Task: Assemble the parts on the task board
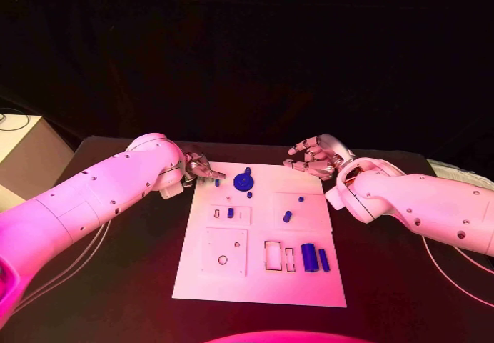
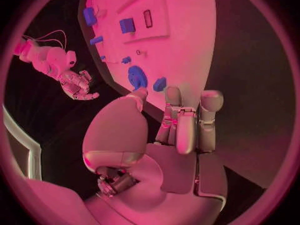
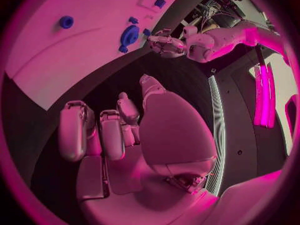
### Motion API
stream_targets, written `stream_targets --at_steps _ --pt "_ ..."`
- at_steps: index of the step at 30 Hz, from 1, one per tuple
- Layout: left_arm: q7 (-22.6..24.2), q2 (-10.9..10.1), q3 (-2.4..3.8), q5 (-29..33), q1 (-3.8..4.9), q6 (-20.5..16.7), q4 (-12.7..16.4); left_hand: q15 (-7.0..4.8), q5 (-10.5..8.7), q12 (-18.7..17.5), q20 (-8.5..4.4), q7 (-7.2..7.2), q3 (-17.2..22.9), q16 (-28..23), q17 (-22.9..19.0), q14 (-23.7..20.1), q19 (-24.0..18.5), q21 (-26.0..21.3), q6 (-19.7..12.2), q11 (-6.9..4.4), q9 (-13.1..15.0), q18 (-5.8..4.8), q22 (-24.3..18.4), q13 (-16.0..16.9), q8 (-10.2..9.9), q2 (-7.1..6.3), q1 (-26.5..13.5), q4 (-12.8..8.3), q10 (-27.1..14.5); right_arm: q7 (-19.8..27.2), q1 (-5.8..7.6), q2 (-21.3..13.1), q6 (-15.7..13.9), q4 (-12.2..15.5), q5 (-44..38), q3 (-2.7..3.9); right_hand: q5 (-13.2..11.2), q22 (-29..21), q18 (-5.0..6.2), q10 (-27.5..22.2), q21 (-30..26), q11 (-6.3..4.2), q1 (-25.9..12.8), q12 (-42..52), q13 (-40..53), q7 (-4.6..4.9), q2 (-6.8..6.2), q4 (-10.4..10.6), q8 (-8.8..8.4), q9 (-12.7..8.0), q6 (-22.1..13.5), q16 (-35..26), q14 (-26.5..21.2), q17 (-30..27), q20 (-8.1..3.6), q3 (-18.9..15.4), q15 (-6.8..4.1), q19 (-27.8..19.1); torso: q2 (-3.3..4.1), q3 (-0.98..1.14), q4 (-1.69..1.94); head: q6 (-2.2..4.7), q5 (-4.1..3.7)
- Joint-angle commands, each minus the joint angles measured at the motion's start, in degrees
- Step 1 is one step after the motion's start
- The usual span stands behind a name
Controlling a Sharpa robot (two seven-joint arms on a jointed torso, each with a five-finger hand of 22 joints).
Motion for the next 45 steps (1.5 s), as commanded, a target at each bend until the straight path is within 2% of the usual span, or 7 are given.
stream_targets --at_steps 1,10,29,34,36,39,45 --pt "0.52 0.18 0.0 0.66 0.2 1.09 0.08 -0.59 0.14 0.39 -0.34 -0.22 0.0 0.31 4.81 2.43 0.29 0.44 0.42 -0.15 0.18 -0.2 0.15 0.19 0.56 0.34 1.2 0.06 0.28 0.73 0.0 0.11 0.12 -0.04 -0.06 0.02 0.29 4.72 0.93 -0.36 -0.12 0.12 0.16 -0.19 -0.08 0.04 -0.23 0.14 0.17 0.08 -0.28 -0.37 3.19 5.05 -0.37 0.33 -0.48 0.22 0.03 0.0 0.0 -0.07 0.05" --pt "0.29 0.26 -0.04 0.73 0.21 2.2 -0.08 -1.05 0.17 0.72 -0.62 -0.91 0.98 0.54 5.18 2.6 0.58 0.9 1.2 -0.73 1.37 -0.31 0.87 0.69 2.92 1.28 4.0 0.03 0.75 0.68 0.0 0.18 0.23 -0.1 -0.07 0.02 0.38 4.71 0.93 -0.24 -0.14 0.12 0.15 -0.08 -0.02 0.04 -0.23 0.13 0.19 0.09 -0.27 -0.33 3.21 5.13 -0.38 0.38 -0.48 0.23 0.03 0.0 -0.02 -0.27 0.0" --pt "0.08 0.95 -0.5 0.72 0.28 2.91 -0.97 -1.22 0.07 1.16 -0.73 -1.13 1.02 0.73 5.56 2.76 0.99 1.32 1.46 -0.93 1.84 -0.46 1.63 1.37 3.69 1.3 4.16 0.13 1.32 0.65 0.0 0.26 0.3 -0.12 -0.08 0.02 0.38 4.71 0.93 -0.24 -0.14 0.12 0.15 -0.08 -0.02 0.04 -0.23 0.13 0.19 0.09 -0.27 -0.33 3.21 5.13 -0.38 0.38 -0.48 0.23 0.16 -0.09 -0.16 -0.55 -0.13" --pt "0.27 0.98 -0.73 0.7 0.28 2.14 -0.92 -1.5 0.21 1.12 -0.94 -1.47 2.32 0.76 5.56 2.79 0.99 1.43 1.11 -1.24 2.27 -0.46 1.7 1.29 4.28 2.39 5.48 0.04 1.45 0.65 0.0 0.26 0.31 -0.14 -0.09 0.02 0.38 4.71 0.93 -0.24 -0.14 0.12 0.15 -0.08 -0.02 0.04 -0.23 0.13 0.19 0.09 -0.27 -0.33 3.21 5.13 -0.38 0.38 -0.48 0.23 0.12 -0.06 -0.1 -0.77 -0.28" --pt "0.42 0.91 -0.78 0.8 0.28 1.62 -0.79 -1.71 0.41 1.01 -1.13 -1.68 4.76 0.78 5.58 2.81 0.99 1.54 0.69 -1.47 2.69 -0.48 1.86 1.24 4.83 3.52 7.51 0.01 1.46 0.65 0.0 0.28 0.32 -0.14 -0.1 0.02 0.38 4.71 0.93 -0.24 -0.14 0.12 0.15 -0.08 -0.02 0.04 -0.23 0.13 0.19 0.09 -0.27 -0.33 3.21 5.13 -0.38 0.38 -0.48 0.23 0.1 -0.05 -0.07 -0.82 -0.33" --pt "0.6 0.81 -0.81 1.29 0.27 1.35 -0.69 -1.87 0.48 0.8 -1.3 -1.8 8.74 0.79 5.56 2.8 0.87 1.58 0.12 -1.64 3.41 -0.46 1.88 1.09 5.65 3.57 9.58 0.09 1.34 0.64 0.0 0.29 0.36 -0.16 -0.11 0.02 0.38 4.71 0.93 -0.24 -0.14 0.12 0.15 -0.08 -0.02 0.04 -0.23 0.13 0.19 0.09 -0.27 -0.33 3.21 5.13 -0.38 0.38 -0.48 0.23 0.07 -0.07 -0.05 -0.87 -0.41" --pt "1.08 0.55 -0.83 3.09 0.27 1.48 -0.28 -1.93 0.48 0.61 -1.38 -1.88 23.42 0.88 5.59 2.76 0.58 1.74 -1.36 -1.72 5.73 -0.48 2.05 0.96 8.09 0.28 11.93 -1.35 1.66 0.59 0.0 0.32 0.51 -0.23 -0.13 0.01 0.38 4.71 0.93 -0.24 -0.14 0.12 0.15 -0.08 -0.02 0.04 -0.23 0.13 0.19 0.09 -0.27 -0.33 3.21 5.13 -0.38 0.38 -0.48 0.23 0.03 -0.06 0.0 -1.03 -0.48"
